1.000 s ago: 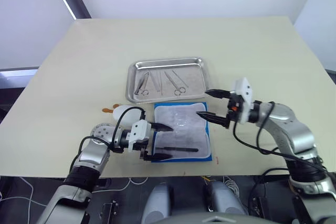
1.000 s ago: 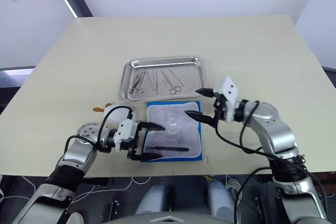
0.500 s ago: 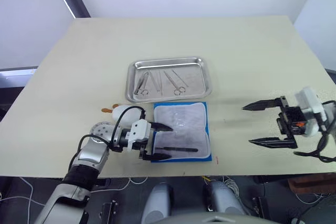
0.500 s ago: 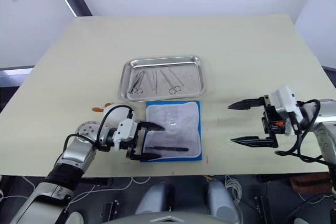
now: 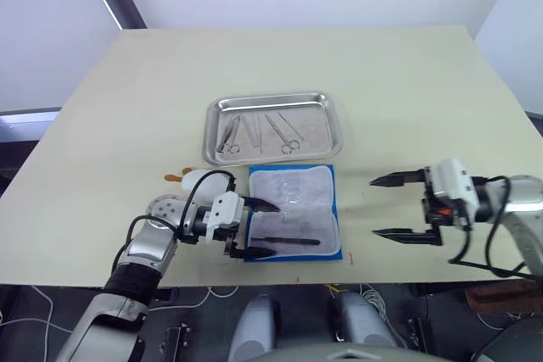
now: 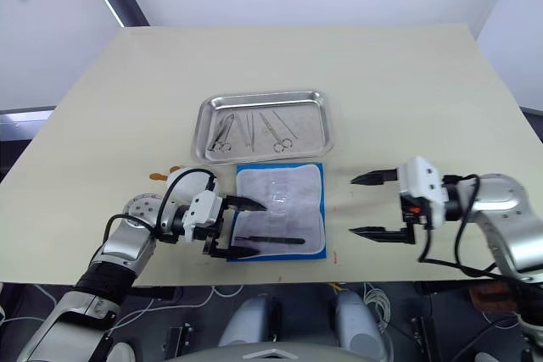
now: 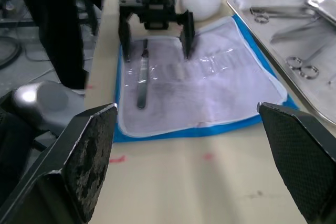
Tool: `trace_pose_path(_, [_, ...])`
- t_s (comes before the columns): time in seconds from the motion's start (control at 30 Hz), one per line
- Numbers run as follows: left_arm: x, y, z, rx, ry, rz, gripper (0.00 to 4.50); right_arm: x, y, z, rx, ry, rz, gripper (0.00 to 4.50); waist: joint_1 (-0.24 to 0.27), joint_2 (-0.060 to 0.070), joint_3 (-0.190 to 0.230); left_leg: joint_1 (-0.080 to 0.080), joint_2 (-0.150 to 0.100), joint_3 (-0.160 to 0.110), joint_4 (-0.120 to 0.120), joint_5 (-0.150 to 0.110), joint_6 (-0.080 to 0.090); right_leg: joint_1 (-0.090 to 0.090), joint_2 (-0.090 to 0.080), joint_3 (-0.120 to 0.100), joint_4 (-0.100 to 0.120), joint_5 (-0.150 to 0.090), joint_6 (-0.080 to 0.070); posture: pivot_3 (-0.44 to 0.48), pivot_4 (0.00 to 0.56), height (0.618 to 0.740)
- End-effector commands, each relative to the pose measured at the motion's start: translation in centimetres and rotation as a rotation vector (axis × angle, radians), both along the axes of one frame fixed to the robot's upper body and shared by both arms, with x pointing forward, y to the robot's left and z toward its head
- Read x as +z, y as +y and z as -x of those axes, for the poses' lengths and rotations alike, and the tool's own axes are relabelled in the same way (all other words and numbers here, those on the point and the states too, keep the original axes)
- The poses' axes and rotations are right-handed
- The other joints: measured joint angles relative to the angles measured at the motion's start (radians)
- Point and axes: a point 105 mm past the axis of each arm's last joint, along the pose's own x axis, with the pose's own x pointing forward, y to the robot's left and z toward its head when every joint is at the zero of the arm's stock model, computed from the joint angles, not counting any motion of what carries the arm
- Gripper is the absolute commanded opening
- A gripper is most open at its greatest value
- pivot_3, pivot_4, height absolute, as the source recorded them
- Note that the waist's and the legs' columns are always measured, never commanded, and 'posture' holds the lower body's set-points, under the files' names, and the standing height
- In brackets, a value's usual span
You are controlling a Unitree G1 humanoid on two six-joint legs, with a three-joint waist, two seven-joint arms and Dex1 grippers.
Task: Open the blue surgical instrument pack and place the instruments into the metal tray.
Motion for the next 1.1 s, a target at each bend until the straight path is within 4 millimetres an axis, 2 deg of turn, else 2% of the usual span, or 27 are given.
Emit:
trace_pose_path(0.03, [-3.2,1.1,1.1,0.038,0.136,-0.098,4.50,-0.7,2.3,-0.4,0.004,-0.056,0.012,4.46,0.000,0.000,0.000,0.000,0.000,0.000,0.000,0.000,0.000,0.000,0.000,0.000,0.000,0.000,0.000,0.000,0.150,0.740])
trace_pose_path(0.2, [-3.1,1.2,1.2,0.039,0.138,-0.101,4.50,-2.7,4.6,-0.5,0.023,-0.050,0.046,4.46,0.001,-0.001,0.000,0.000,0.000,0.000,0.000,0.000,0.000,0.000,0.000,0.000,0.000,0.000,0.000,0.000,0.150,0.740])
trace_pose_path(0.43, [-3.2,1.2,1.5,0.030,0.150,-0.104,4.50,-5.5,6.5,-0.8,0.034,-0.039,0.108,4.46,0.000,-0.001,0.000,0.000,0.000,0.000,0.000,0.000,0.000,0.000,0.000,0.000,0.000,0.000,0.000,0.000,0.150,0.740])
trace_pose_path(0.6, [-3.3,1.2,1.6,0.024,0.154,-0.105,4.50,-7.1,7.2,-1.7,0.000,-0.024,0.159,4.46,0.000,-0.001,0.000,0.000,0.000,0.000,0.000,0.000,0.000,0.000,0.000,0.000,0.000,0.000,0.000,0.000,0.150,0.740])
trace_pose_path(0.73, [-3.3,1.3,1.6,0.020,0.155,-0.107,4.50,-8.5,6.7,-1.0,0.047,0.009,0.223,4.46,0.000,-0.002,0.000,0.000,0.000,0.000,0.000,0.000,0.000,0.000,0.000,0.000,0.000,0.000,0.000,0.000,0.150,0.740])
trace_pose_path(0.83, [-3.4,1.3,1.6,0.018,0.156,-0.111,4.50,-9.6,6.2,-0.5,0.068,0.033,0.264,3.57,0.000,-0.002,-0.001,0.000,0.000,0.000,0.000,0.000,0.000,0.000,0.000,0.000,0.000,0.000,0.000,0.000,0.150,0.740])
trace_pose_path(0.97, [-3.4,1.4,1.6,0.021,0.155,-0.110,4.50,-10.3,5.4,-0.2,0.080,0.048,0.296,1.56,0.000,-0.003,-0.003,0.001,0.000,0.000,0.000,0.000,0.000,0.001,0.000,0.000,0.000,0.000,0.000,0.000,0.150,0.740])
trace_pose_path(1.07, [-3.4,1.4,1.6,0.023,0.155,-0.111,4.50,-10.6,5.0,0.1,0.091,0.061,0.307,0.24,0.000,-0.003,-0.005,0.001,0.000,0.000,0.000,0.000,0.000,0.001,0.000,0.000,0.000,0.000,0.000,0.000,0.150,0.740])
trace_pose_path(1.1, [-3.4,1.5,1.6,0.025,0.156,-0.111,4.50,-10.5,4.9,0.1,0.093,0.062,0.306,0.04,0.000,-0.003,-0.006,0.001,0.000,0.000,0.000,0.000,0.000,0.001,0.000,0.000,0.000,0.000,0.000,0.000,0.150,0.740])
